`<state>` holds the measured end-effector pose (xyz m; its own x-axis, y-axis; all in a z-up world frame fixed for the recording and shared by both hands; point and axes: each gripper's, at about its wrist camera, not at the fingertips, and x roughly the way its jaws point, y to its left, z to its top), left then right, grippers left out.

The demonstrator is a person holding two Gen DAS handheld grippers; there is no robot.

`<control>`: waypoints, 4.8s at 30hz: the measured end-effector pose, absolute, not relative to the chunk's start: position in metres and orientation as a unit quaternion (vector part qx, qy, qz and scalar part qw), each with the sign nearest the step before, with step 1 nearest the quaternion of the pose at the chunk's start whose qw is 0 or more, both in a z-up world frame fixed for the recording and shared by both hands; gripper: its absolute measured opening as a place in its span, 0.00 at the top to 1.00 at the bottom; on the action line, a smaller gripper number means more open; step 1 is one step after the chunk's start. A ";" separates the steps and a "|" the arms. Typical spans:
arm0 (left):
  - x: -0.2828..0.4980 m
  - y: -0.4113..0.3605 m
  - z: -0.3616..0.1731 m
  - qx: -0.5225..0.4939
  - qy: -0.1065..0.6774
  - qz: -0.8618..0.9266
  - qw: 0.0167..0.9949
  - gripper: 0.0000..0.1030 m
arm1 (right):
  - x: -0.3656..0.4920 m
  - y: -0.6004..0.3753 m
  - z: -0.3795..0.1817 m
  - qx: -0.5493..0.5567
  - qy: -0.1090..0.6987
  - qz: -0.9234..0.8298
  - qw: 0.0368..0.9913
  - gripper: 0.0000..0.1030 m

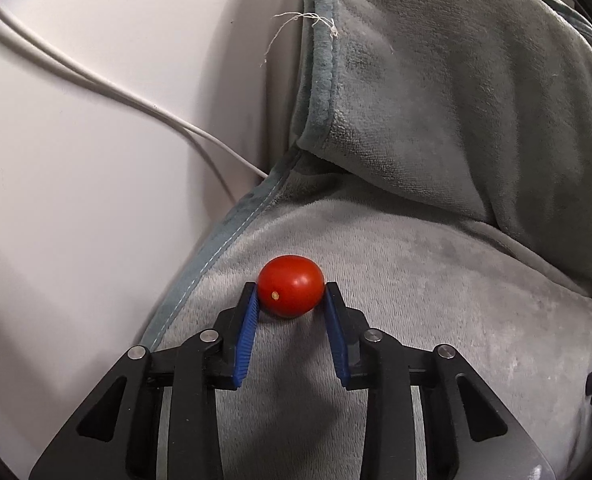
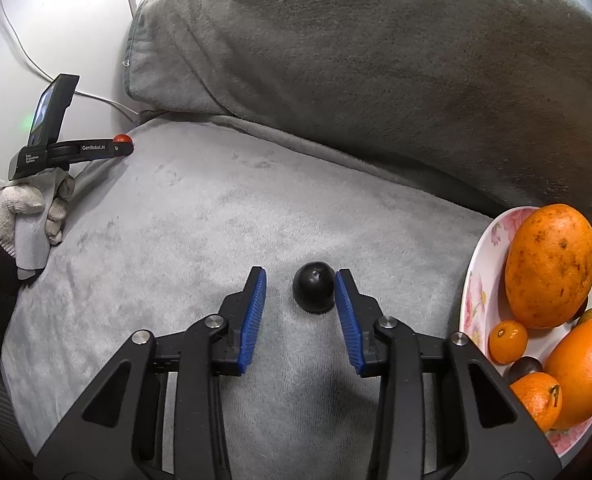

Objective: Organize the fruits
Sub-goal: 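Close the left tool on the tomato while the right tool closes on the plum, then carry tomato and plum with both tools over the floral plate, then open both tools to drop tomato and plum onto the plate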

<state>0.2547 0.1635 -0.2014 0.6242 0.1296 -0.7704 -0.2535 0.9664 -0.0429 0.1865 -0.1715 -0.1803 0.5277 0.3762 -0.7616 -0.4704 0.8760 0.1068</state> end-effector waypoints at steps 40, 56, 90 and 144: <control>0.239 0.163 -0.192 -0.081 0.410 0.095 0.904 0.71 | 0.189 -0.164 -0.189 -0.086 0.439 0.237 0.862 0.75; 0.213 0.148 -0.169 -0.076 0.381 0.084 0.918 0.71 | 0.182 -0.162 -0.174 -0.072 0.414 0.244 0.874 0.76; 0.132 -0.026 -0.084 -0.019 0.311 -0.111 0.944 0.71 | 0.121 -0.251 -0.106 -0.028 0.345 0.208 0.915 0.76; 0.144 -0.199 -0.111 0.023 0.342 -0.264 0.902 0.52 | 0.158 -0.376 -0.112 0.059 0.336 0.109 0.934 0.27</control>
